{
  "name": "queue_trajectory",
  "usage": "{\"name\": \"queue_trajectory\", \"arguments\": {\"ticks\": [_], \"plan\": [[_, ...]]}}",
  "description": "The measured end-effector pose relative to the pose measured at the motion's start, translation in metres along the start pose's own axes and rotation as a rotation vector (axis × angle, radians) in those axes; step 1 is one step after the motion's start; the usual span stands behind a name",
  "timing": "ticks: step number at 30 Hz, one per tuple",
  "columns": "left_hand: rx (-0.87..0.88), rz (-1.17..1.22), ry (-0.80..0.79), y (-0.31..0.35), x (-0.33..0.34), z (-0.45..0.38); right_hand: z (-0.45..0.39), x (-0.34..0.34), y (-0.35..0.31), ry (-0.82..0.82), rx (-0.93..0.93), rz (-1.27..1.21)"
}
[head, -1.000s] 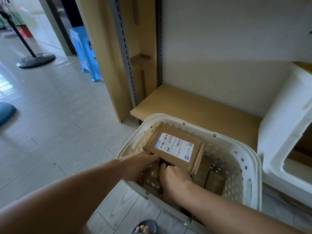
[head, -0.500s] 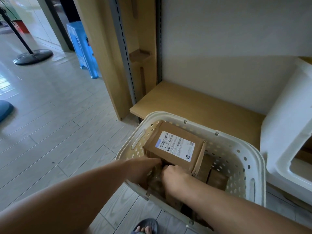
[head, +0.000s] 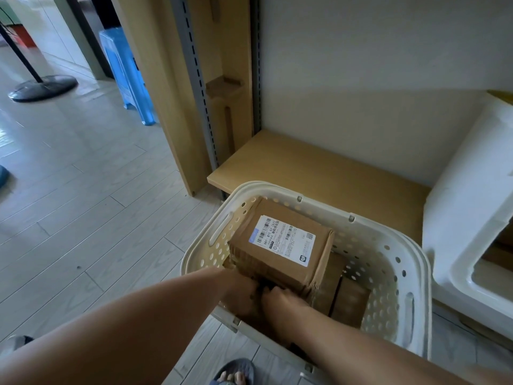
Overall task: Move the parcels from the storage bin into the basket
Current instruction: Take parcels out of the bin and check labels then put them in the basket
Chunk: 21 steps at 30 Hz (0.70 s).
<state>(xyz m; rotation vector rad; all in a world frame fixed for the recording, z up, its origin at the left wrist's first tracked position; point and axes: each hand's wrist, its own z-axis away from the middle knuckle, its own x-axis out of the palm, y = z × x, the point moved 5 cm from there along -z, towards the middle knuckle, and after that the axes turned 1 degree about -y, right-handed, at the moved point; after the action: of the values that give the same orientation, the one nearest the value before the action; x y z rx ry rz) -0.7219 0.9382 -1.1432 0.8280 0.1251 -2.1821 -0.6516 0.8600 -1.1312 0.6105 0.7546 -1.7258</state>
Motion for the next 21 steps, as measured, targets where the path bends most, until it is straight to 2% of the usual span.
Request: {"name": "queue_trajectory", "arguments": {"ticks": [5, 11, 16, 21], "plan": [[-0.053, 0.002, -0.143, 0.0, 0.006, -0.002, 0.004, -0.005, 0.003, -0.046, -0.035, 0.003], [0.009, 0.045, -0.084, -0.006, -0.017, 0.009, 0.025, -0.012, 0.01, -0.134, -0.085, 0.034], [0.149, 0.19, 0.056, -0.001, -0.054, 0.056, 0.058, -0.032, 0.033, -0.009, -0.112, -0.017], [0.278, 0.31, 0.221, 0.035, -0.083, 0.102, 0.11, -0.061, 0.063, 0.212, -0.142, -0.216]]}}
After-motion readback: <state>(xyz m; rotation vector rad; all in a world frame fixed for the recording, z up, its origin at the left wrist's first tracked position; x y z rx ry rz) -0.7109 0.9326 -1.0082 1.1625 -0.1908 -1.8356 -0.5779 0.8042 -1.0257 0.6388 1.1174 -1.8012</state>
